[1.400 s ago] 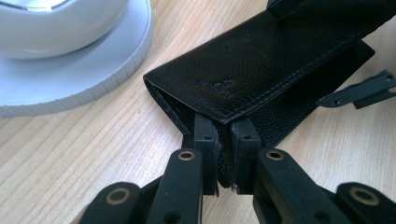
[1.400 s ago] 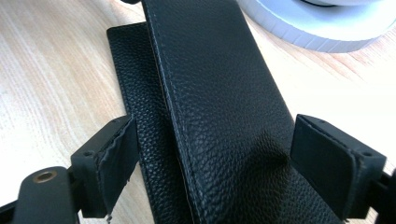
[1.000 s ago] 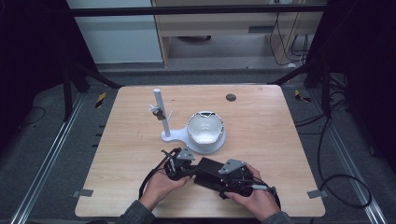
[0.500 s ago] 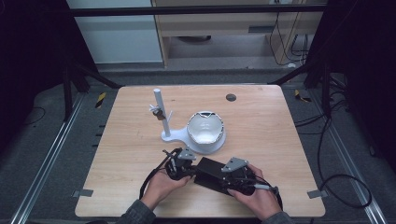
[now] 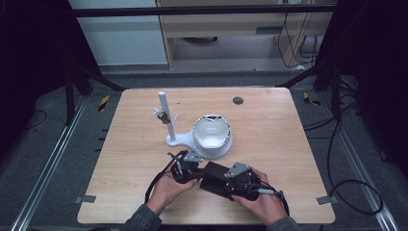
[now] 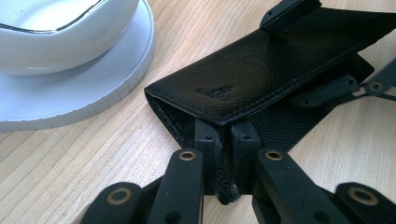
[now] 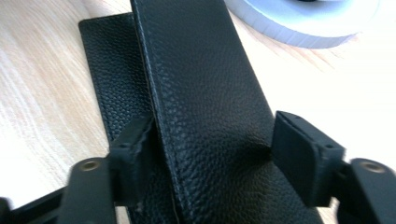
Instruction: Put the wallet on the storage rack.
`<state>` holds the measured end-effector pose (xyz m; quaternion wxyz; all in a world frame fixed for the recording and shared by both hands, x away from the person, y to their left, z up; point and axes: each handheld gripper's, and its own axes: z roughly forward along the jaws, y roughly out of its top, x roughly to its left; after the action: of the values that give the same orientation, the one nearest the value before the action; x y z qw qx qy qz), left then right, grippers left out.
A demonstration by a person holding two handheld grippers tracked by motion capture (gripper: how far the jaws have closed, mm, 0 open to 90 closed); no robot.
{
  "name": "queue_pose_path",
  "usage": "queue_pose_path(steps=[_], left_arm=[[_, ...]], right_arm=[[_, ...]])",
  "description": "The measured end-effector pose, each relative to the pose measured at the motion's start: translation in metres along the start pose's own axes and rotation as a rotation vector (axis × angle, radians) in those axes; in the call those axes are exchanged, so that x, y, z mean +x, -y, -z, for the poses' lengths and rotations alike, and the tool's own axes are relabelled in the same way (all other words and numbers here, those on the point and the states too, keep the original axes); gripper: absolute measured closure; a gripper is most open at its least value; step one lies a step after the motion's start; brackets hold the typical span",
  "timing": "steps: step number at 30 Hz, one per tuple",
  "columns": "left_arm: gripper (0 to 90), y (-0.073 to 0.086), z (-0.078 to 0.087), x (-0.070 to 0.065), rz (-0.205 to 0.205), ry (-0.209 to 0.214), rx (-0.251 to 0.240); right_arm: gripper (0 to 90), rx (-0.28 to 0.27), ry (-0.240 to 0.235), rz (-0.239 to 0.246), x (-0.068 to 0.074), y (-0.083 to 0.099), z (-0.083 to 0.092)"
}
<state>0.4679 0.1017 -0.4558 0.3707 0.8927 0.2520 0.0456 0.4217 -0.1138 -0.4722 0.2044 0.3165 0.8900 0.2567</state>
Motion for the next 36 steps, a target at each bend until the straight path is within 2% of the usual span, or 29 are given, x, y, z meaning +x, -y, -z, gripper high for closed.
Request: queue_pose_path(steps=[2,3,4,5,6,7,9,10,11,14,15,16,17,18,19,22,27,29,30,36], left_arm=[[83.2,0.000,0.000,-0.001,0.010,0.005,-0.011],[81.9,0.000,0.001,-0.001,0.012,0.008,-0.013],[81.9,-0.001,0.001,-0.002,0.014,0.007,-0.015],[78.6,-0.002,0.002,-0.003,0.017,0.003,-0.017],[75.8,-0.002,0.002,-0.003,0.017,0.003,-0.017],[72.0,-0.002,0.003,-0.003,0.016,-0.006,-0.016],[59.8,-0.002,0.007,-0.005,0.021,-0.037,-0.026],[51.1,-0.002,0.007,-0.005,0.021,-0.037,-0.026],[44.8,0.000,0.011,-0.004,0.027,-0.054,-0.039],[29.7,0.001,0.016,-0.002,0.035,-0.065,-0.059],[24.6,0.002,0.020,0.001,0.031,-0.042,-0.074],[22.4,0.002,0.020,0.001,0.031,-0.042,-0.074],[19.6,0.001,0.021,0.001,0.012,-0.030,-0.078],[17.9,0.001,0.021,0.001,0.012,-0.030,-0.078],[16.7,-0.002,0.023,0.000,0.003,-0.035,-0.079],[16.5,-0.005,0.024,0.000,-0.008,-0.038,-0.076],[14.3,-0.014,0.023,0.000,-0.027,-0.037,-0.083],[14.2,-0.016,0.023,0.000,-0.032,-0.037,-0.085],[13.8,-0.019,0.021,0.001,-0.044,-0.034,-0.078],[13.6,-0.025,0.020,0.001,-0.056,-0.035,-0.077]], right_arm=[[45.9,0.002,0.033,0.020,0.001,0.000,0.000],[54.3,0.008,0.060,0.032,0.001,0.000,0.000],[54.3,0.008,0.060,0.032,0.001,0.000,0.000],[61.6,0.013,0.099,0.060,0.003,0.000,0.000],[61.6,0.013,0.099,0.060,0.003,0.000,0.000],[69.3,0.012,0.129,0.094,0.005,0.000,0.001],[75.7,0.008,0.152,0.124,0.006,0.000,0.002],[75.7,0.008,0.152,0.124,0.006,0.000,0.002],[79.9,-0.012,0.157,0.144,0.004,0.000,0.005],[81.7,-0.033,0.149,0.149,0.001,0.002,0.007],[82.7,-0.055,0.142,0.154,-0.003,0.004,0.010],[83.0,-0.066,0.137,0.154,-0.004,0.005,0.011],[83.3,-0.081,0.133,0.157,-0.007,0.006,0.013],[83.3,-0.081,0.133,0.157,-0.007,0.006,0.013],[83.5,-0.126,0.124,0.148,-0.012,0.010,0.018],[83.6,-0.158,0.114,0.120,-0.017,0.014,0.023],[83.8,-0.252,0.097,0.045,-0.032,0.027,0.036],[83.7,-0.262,0.094,0.032,-0.034,0.029,0.038],[83.8,-0.290,0.086,0.014,-0.038,0.033,0.042],[83.9,-0.337,0.084,-0.008,-0.044,0.036,0.049]])
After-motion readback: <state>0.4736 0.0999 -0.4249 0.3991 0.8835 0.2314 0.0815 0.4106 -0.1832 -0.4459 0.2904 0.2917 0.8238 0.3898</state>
